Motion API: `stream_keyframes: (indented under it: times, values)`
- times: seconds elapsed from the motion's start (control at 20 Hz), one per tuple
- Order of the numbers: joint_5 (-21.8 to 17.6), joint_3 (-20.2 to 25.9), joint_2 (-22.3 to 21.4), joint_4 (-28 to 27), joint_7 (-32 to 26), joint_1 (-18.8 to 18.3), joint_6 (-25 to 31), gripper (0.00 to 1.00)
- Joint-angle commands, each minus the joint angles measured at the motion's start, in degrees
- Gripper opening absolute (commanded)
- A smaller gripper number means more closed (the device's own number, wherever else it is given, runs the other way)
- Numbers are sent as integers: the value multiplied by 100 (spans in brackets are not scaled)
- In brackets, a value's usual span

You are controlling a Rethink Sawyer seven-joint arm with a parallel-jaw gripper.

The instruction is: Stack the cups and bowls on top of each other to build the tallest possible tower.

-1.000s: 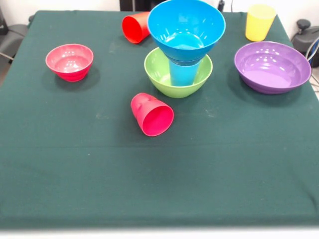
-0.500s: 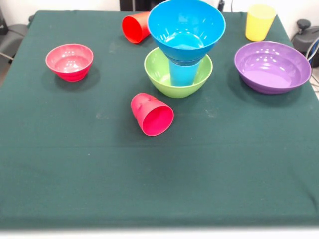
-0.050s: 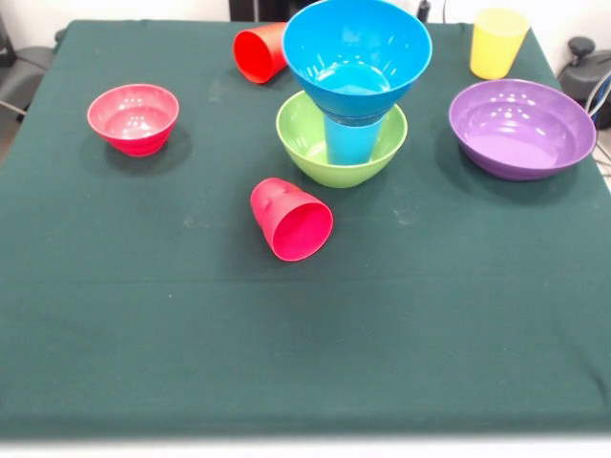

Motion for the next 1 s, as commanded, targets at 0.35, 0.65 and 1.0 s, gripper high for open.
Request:
stream_keyframes:
  times: [0.35, 0.65, 1.0]
  values:
    - [270, 287, 390, 188, 1298, 81, 422, 0]
    - [340, 216, 491, 180, 1403, 83, 294, 0]
    - [378, 157, 584, 181, 1539, 82, 120, 0]
